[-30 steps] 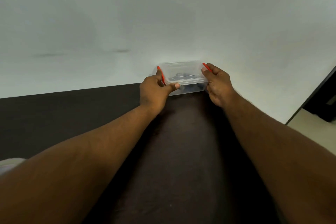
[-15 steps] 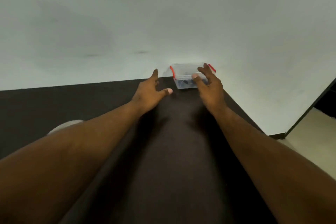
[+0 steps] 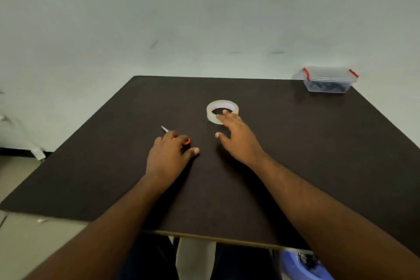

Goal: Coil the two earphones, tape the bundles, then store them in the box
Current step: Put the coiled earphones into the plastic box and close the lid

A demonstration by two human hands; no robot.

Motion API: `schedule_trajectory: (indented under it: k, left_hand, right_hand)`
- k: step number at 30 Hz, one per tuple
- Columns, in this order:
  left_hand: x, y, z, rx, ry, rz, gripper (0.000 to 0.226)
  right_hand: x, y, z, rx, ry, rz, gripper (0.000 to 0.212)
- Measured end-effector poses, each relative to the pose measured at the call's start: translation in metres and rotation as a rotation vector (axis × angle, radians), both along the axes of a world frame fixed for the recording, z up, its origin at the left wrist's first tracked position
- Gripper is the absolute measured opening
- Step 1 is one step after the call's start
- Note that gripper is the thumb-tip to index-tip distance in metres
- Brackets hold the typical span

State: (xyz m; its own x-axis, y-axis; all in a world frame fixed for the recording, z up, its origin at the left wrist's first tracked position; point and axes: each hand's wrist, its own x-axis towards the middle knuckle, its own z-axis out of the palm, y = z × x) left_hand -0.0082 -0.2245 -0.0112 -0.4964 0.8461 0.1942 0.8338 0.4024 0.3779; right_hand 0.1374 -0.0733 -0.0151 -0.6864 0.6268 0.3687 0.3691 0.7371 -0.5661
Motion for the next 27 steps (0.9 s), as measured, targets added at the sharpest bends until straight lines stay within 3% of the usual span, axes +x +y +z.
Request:
schedule_trajectory:
  k: [5, 10, 16, 20, 27]
  left_hand:
    - [-0.015, -0.004, 0.0, 0.022, -0.046, -0.063, 0.022]
    - [-0.021, -0.005, -0.003, 0.088, -0.054, -0.028, 0.021]
    - [-0.013, -0.003, -0.005, 0.009, 0.203, -0.048, 0.022]
    - [-0.003, 0.009, -0.005, 0.082, 0.362, -0.089, 0.021]
    - [0.078, 0.101, 0.022, 0.174, 0.657, -0.38, 0.026]
  right_hand:
    - [-0.016, 0.012, 0.013, 0.124, -0.275, -0.141, 0.056]
    - [-0.018, 0.015, 0.012, 0.244, -0.421, -0.257, 0.034]
    - [0.002, 0.017, 0.009, 0.198, -0.348, -0.226, 0.029]
    - [0.033, 0.027, 0.019, 0.184, -0.265, -0.228, 0.027]
    - [0.144, 0.08, 0.055, 0.286, -0.162, -0.349, 0.022]
